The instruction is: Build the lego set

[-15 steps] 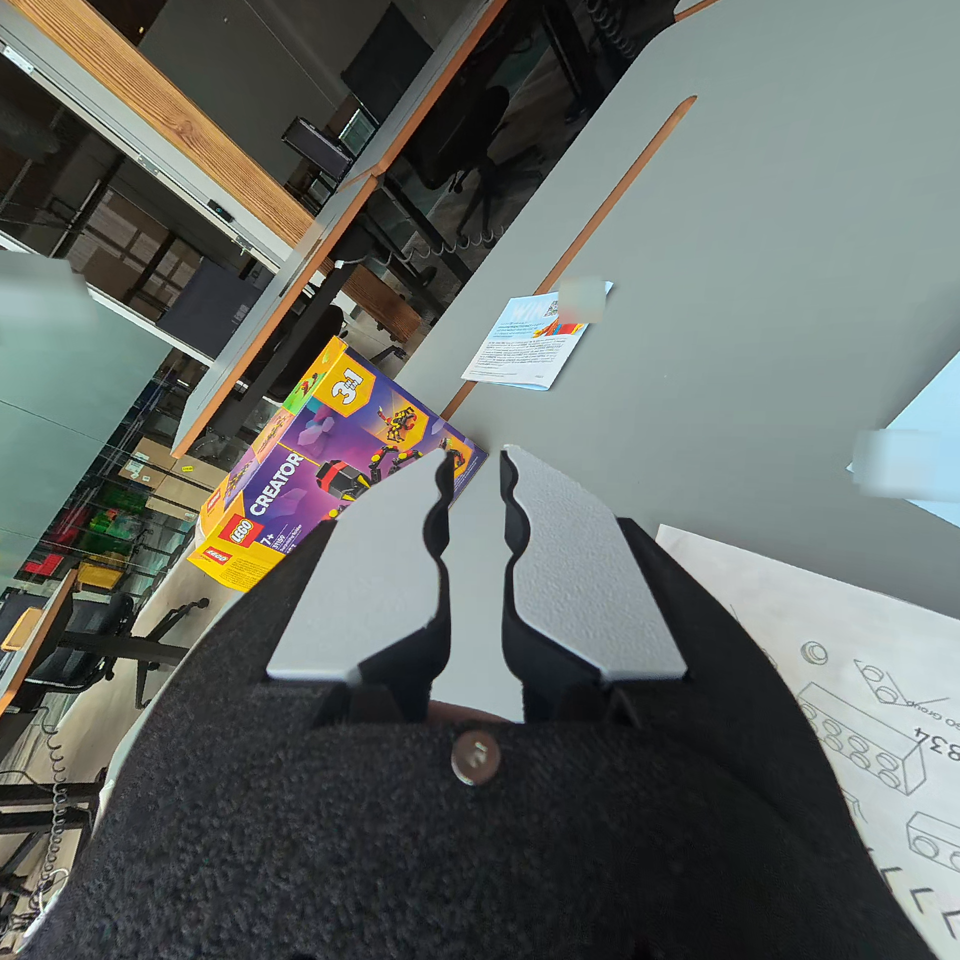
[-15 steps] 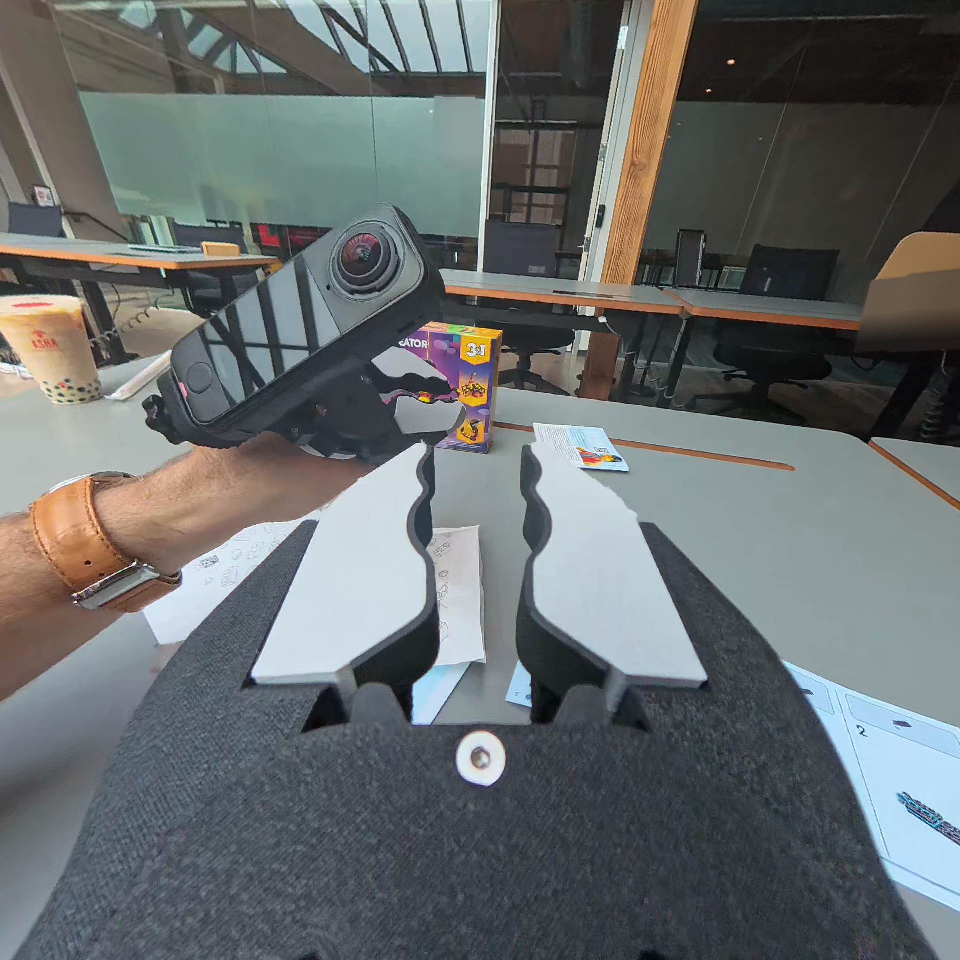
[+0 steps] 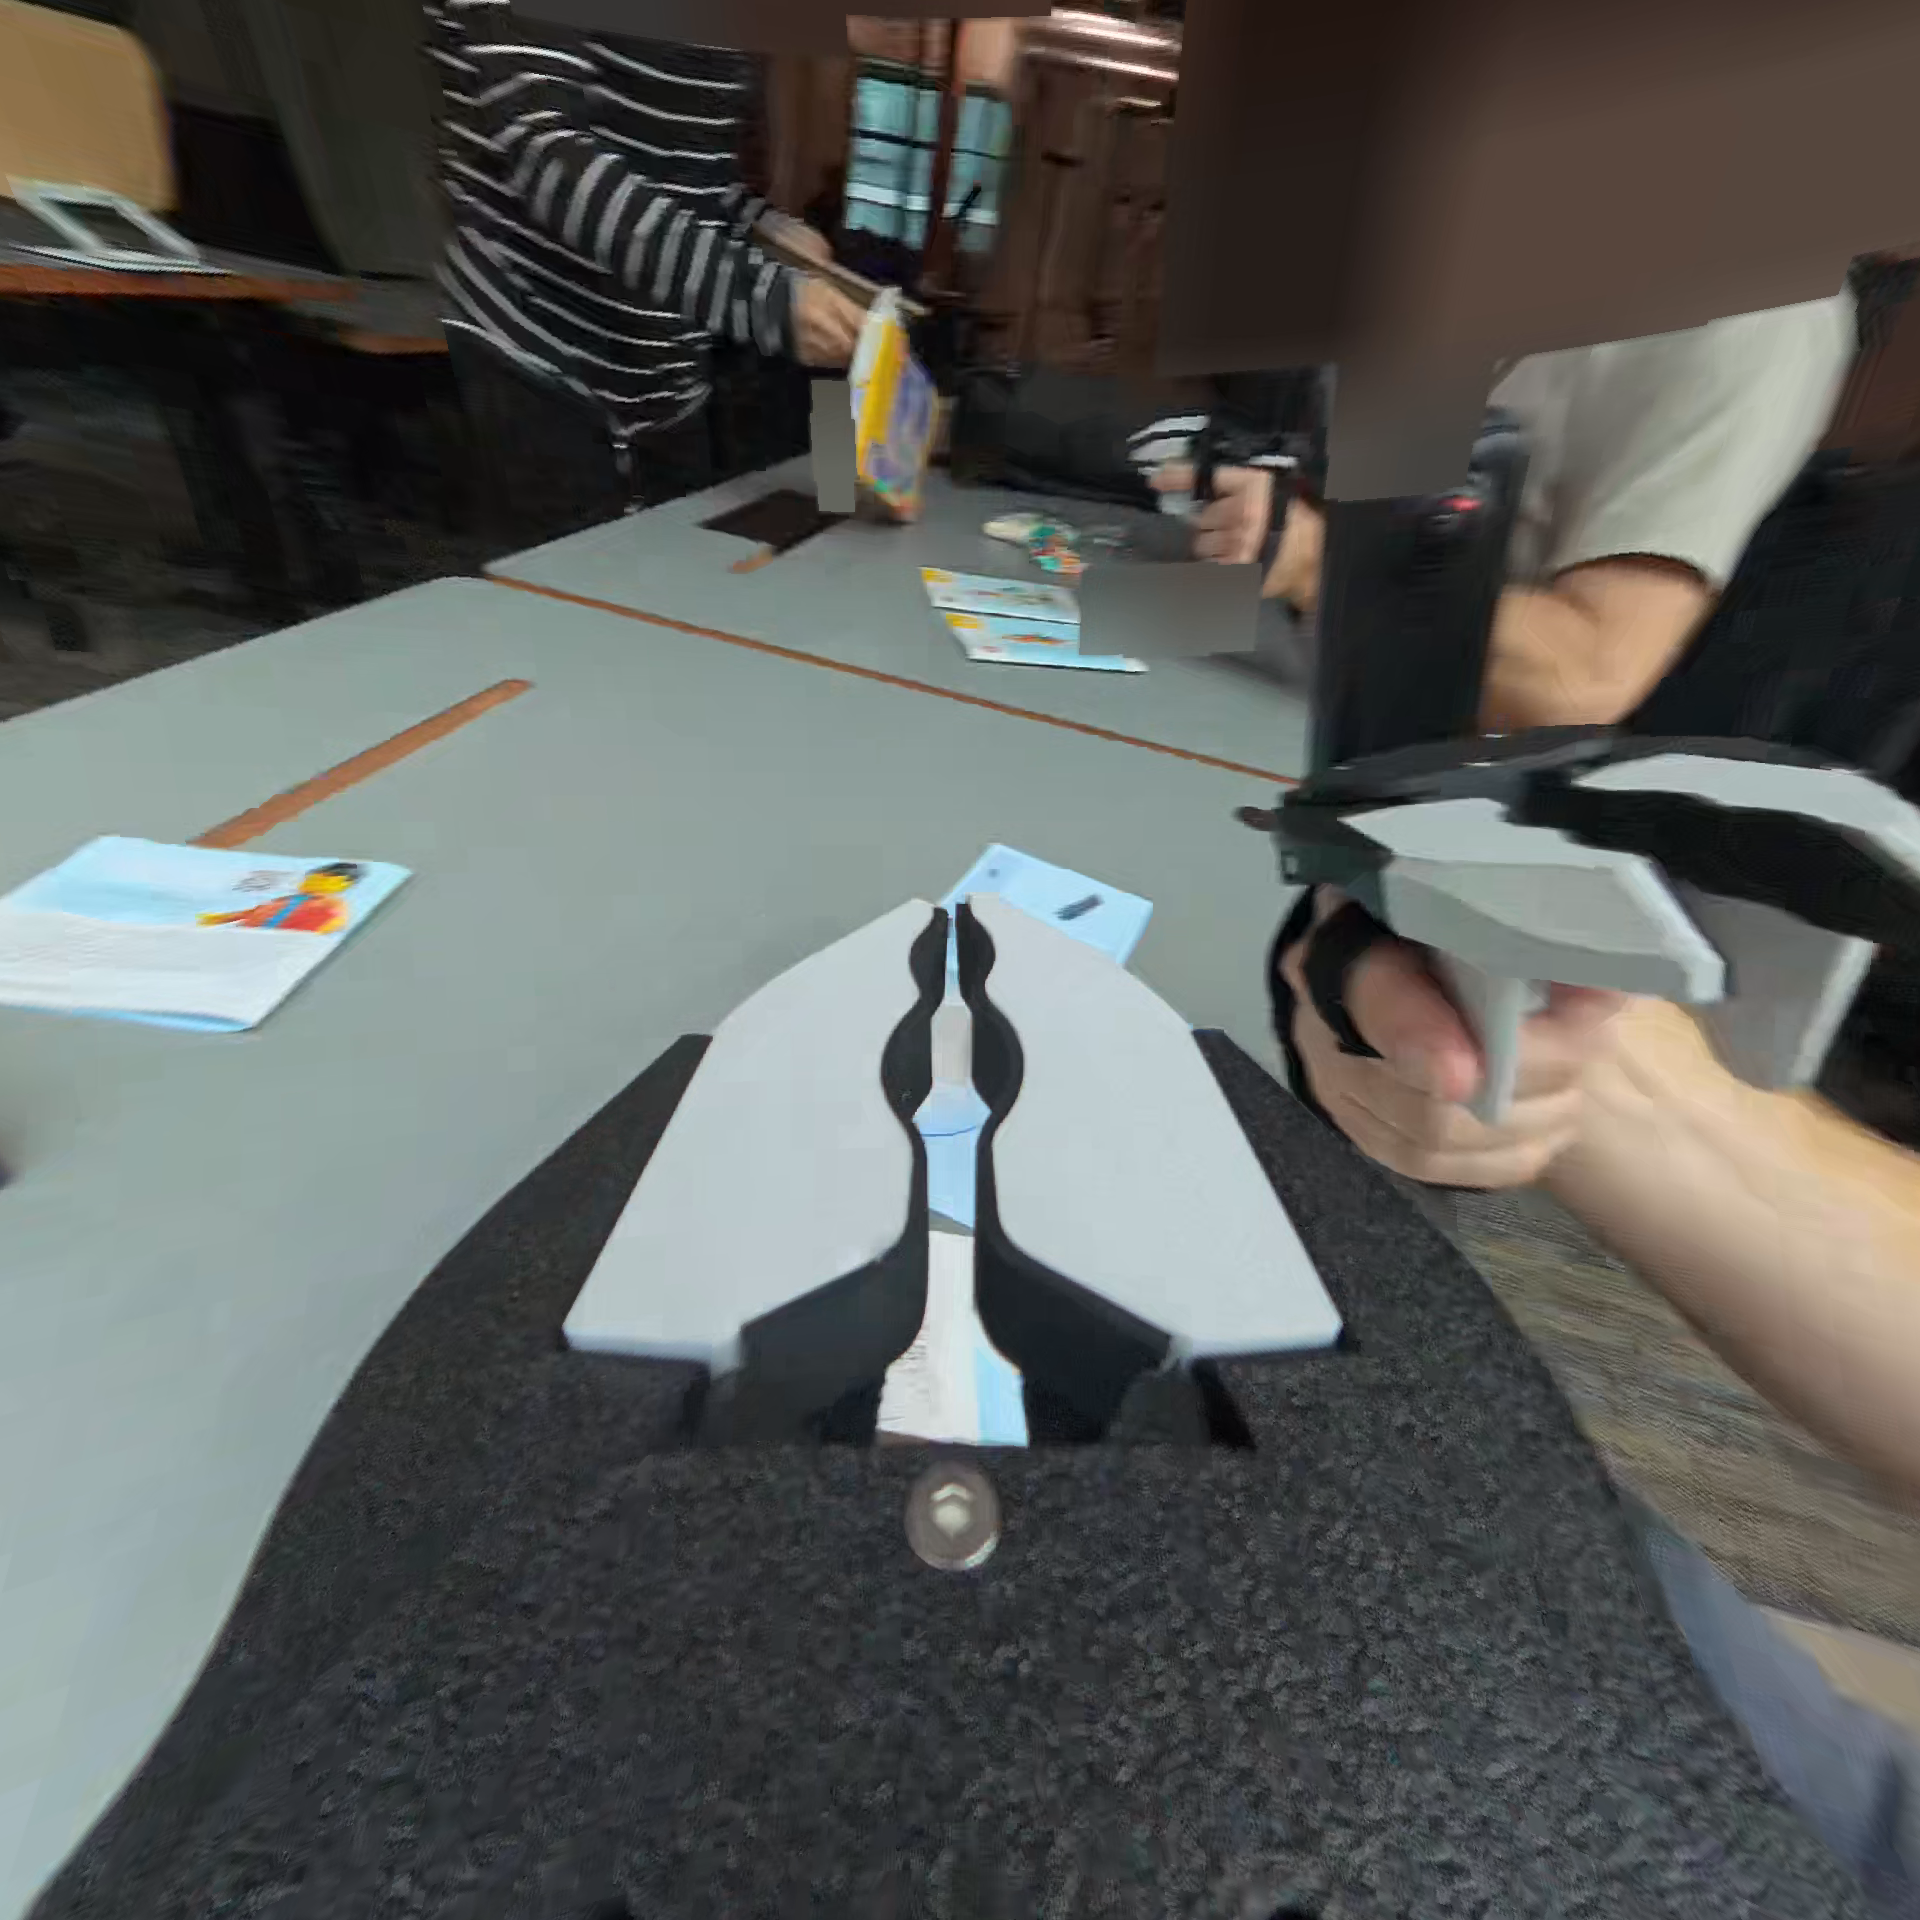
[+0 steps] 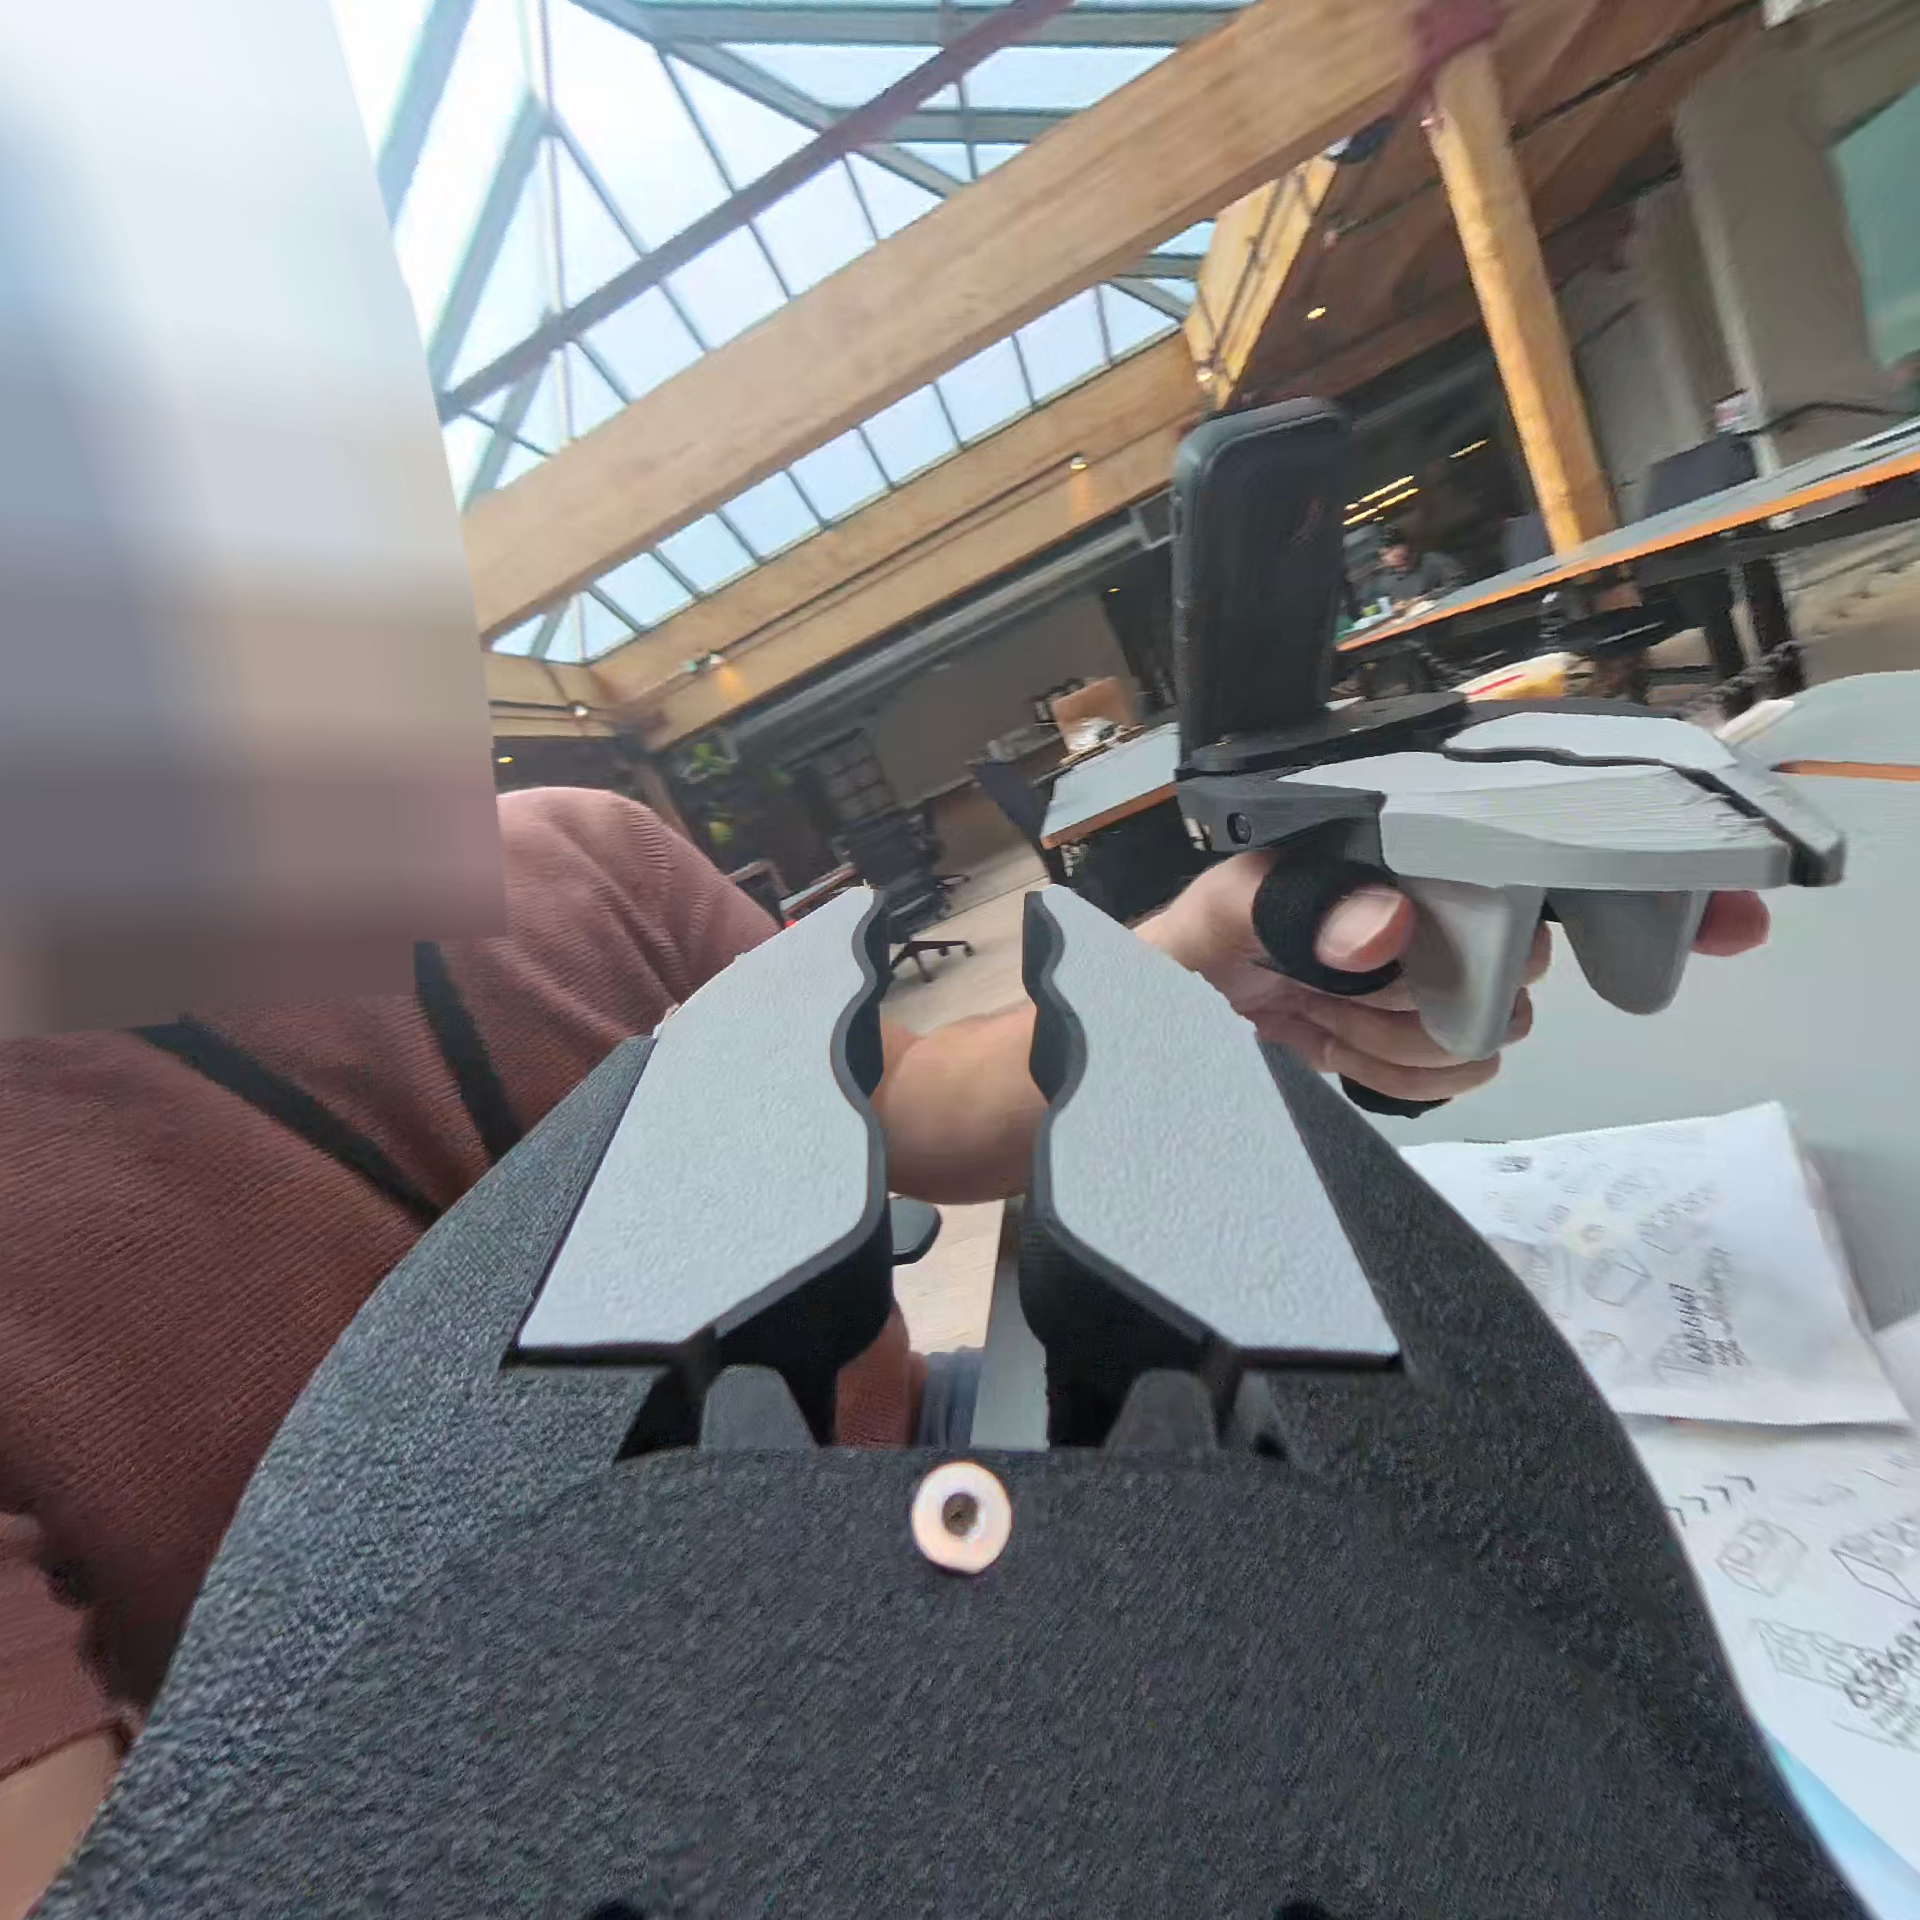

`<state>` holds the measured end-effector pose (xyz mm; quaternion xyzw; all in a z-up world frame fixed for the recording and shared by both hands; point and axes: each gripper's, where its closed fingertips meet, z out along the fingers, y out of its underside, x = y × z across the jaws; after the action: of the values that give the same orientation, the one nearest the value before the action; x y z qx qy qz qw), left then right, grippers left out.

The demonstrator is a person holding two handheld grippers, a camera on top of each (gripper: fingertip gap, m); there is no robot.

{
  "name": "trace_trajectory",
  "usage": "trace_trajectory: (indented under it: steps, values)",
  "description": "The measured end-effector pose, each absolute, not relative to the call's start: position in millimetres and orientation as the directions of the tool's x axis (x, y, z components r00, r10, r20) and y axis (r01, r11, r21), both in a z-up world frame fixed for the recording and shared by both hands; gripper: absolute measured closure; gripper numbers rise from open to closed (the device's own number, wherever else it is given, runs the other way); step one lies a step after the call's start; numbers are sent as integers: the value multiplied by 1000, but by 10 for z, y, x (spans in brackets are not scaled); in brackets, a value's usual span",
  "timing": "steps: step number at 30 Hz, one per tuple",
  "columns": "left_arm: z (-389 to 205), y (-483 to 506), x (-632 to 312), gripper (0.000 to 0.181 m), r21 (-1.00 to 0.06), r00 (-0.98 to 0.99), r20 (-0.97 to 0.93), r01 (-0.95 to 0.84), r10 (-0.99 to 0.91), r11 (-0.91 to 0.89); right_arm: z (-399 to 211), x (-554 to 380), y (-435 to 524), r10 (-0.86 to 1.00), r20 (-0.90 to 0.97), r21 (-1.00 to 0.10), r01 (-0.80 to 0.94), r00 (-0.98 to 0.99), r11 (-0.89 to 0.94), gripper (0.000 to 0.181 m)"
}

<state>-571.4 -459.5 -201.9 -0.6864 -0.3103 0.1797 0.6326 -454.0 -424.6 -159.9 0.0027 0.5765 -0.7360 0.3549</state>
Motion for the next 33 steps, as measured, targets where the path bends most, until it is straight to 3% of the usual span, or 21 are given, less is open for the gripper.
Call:
trace_trajectory:
  steps: [3,5,8,15,33]
  values:
    - [-1752,-4387,-4715,181,-940,939,341,339,-41,-34,-1609,-4224,-4003,-696,-308,-901,433,-649,-5,163]
    - [-1492,-4586,-3992,181,-934,787,297,356,-541,4,-1485,-3873,-3763,-853,-221,-909,416,-472,5,164]
    - [-1459,-4700,-3400,181,-955,595,166,295,-786,23,-1489,-3325,-3627,-936,-118,-959,283,-332,20,164]
    - [-1526,-4512,-2781,178,-980,336,105,194,-936,-41,-1507,-2782,-3577,-973,-81,-984,173,-218,44,156]
    - [-1543,-4375,-2964,178,-970,314,111,241,-943,-34,-1524,-2912,-3578,-962,-80,-977,213,-261,24,153]
